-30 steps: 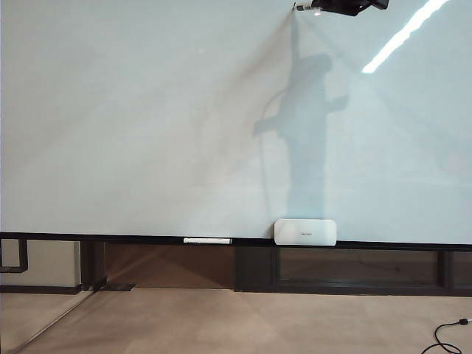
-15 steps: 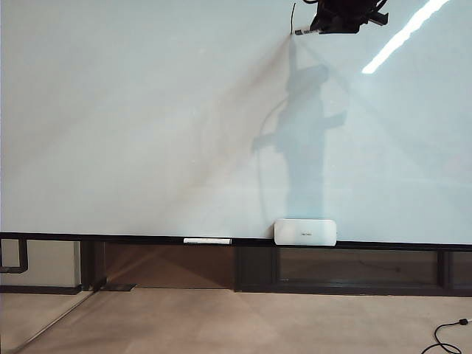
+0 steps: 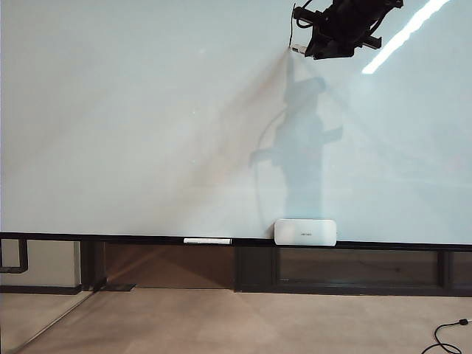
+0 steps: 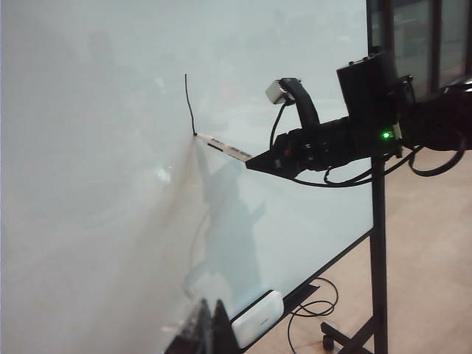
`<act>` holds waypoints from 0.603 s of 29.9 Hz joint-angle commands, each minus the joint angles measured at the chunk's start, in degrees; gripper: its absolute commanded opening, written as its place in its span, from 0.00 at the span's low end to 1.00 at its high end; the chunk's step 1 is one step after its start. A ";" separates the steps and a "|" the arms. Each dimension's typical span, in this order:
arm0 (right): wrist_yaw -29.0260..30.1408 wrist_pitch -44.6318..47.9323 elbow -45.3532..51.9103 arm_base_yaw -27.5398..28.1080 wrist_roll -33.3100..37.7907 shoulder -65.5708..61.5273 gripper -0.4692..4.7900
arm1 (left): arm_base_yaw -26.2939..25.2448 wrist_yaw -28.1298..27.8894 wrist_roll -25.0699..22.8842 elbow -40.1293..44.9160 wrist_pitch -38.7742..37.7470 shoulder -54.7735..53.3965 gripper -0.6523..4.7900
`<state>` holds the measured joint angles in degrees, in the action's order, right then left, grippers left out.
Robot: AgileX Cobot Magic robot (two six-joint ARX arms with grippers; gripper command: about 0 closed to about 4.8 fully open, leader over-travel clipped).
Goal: Reach to the right to find the marker pen, pick it up, and write the number 10 on the whiteboard.
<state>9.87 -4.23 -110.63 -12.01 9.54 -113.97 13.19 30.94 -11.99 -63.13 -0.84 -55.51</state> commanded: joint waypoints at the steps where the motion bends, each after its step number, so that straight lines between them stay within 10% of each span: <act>1: -2.56 -1.70 -0.11 0.35 0.50 -0.24 0.08 | 0.00 1.42 0.02 -0.33 0.92 0.17 0.11; 18: -3.52 -6.43 0.61 -0.61 -2.47 3.76 0.08 | 0.00 3.19 1.31 -0.33 0.26 0.17 0.11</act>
<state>8.01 -10.79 -109.80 -12.40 8.75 -112.33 13.19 33.71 -10.87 -63.13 -0.95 -55.51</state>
